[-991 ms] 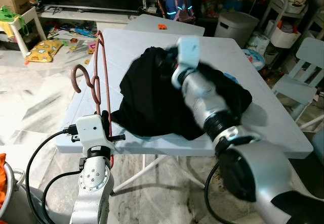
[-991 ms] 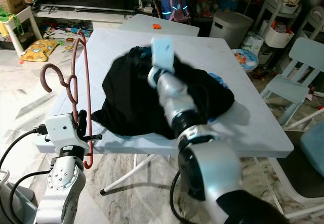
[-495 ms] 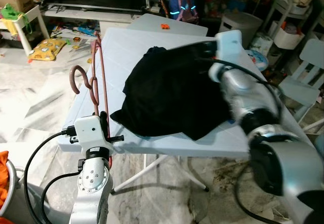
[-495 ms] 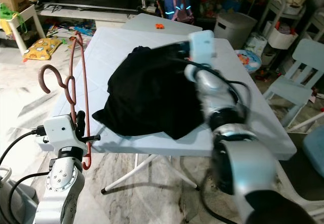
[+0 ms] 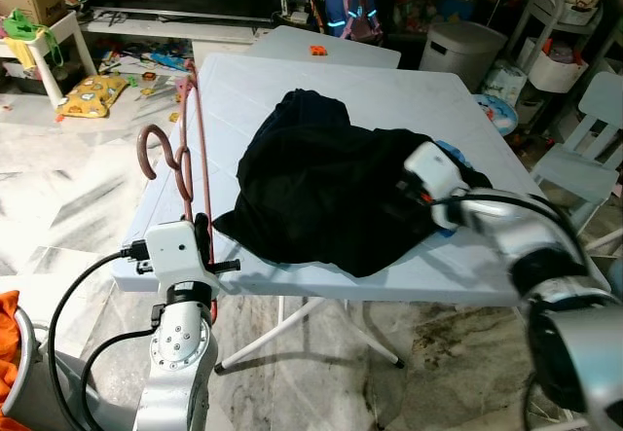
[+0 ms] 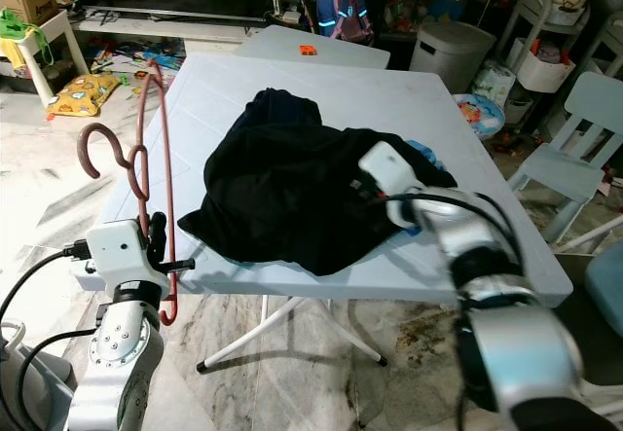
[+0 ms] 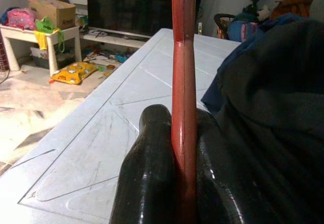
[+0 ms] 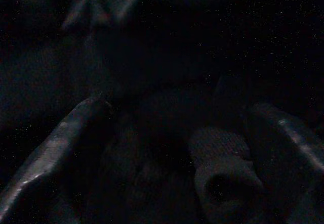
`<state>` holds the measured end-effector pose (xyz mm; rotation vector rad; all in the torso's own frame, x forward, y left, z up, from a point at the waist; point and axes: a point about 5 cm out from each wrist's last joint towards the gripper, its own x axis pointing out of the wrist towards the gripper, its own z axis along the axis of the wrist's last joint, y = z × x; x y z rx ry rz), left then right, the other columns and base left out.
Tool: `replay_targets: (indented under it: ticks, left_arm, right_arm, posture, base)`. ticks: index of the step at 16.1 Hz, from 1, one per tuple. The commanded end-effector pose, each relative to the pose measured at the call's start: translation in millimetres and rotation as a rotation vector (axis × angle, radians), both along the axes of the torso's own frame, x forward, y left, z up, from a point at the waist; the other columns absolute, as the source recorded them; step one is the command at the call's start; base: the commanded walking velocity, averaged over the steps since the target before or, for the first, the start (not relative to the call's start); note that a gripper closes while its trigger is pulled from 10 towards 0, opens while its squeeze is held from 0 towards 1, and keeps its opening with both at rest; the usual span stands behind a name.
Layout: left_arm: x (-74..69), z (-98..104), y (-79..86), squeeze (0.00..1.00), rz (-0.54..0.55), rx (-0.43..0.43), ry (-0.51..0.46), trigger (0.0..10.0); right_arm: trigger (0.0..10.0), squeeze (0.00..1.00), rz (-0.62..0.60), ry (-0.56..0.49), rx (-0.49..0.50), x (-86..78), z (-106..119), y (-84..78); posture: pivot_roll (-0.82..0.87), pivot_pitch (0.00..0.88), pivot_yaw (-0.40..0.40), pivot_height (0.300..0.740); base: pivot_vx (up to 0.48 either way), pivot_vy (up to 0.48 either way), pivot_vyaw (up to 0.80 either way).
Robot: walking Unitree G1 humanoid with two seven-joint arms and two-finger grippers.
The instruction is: Hang hanger
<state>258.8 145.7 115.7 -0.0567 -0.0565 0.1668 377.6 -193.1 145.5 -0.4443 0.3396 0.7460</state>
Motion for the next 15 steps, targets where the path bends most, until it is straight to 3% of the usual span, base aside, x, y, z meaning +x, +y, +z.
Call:
replay_targets:
  ticks: [1,3,6,10,15]
  left_arm:
    - [-1.9,-1.6,0.0,0.00,-0.008,-0.001,0.016,10.0]
    - [-4.2,-1.9,3.2,0.00,-0.005,0.003,0.020,10.0]
    - [-4.9,-2.2,4.4,0.00,-0.006,0.005,0.023,10.0]
    - [-3.9,-1.1,3.9,0.00,-0.011,0.005,0.024,10.0]
    - [-6.6,-1.8,7.5,0.00,-0.008,0.011,0.030,10.0]
  right_arm:
    - [10.0,0.00,0.027,0.024,-0.004,-2.7,5.8,-11.6]
    - [10.0,0.00,0.116,0.117,-0.049,-15.9,7.2,-38.0]
    - [10.0,0.00,0.220,0.232,-0.043,-30.2,3.0,-50.5]
    - [10.0,0.00,0.356,0.330,0.093,-42.0,-13.9,-25.5]
    - [10.0,0.00,0.499,0.455,0.280,-57.3,-43.3,32.0]
  posture:
    - [0.08,0.000,-0.096,0.740]
    - [0.08,0.000,-0.093,0.740]
    - [0.07,0.000,-0.089,0.740]
    - [0.07,0.000,-0.087,0.740]
    - [0.09,0.000,-0.095,0.740]
  base:
    - [0.000,0.000,0.00]
    - [0.000,0.000,0.00]
    - [0.000,0.000,0.00]
    - [0.000,0.000,0.00]
    - [0.000,0.000,0.00]
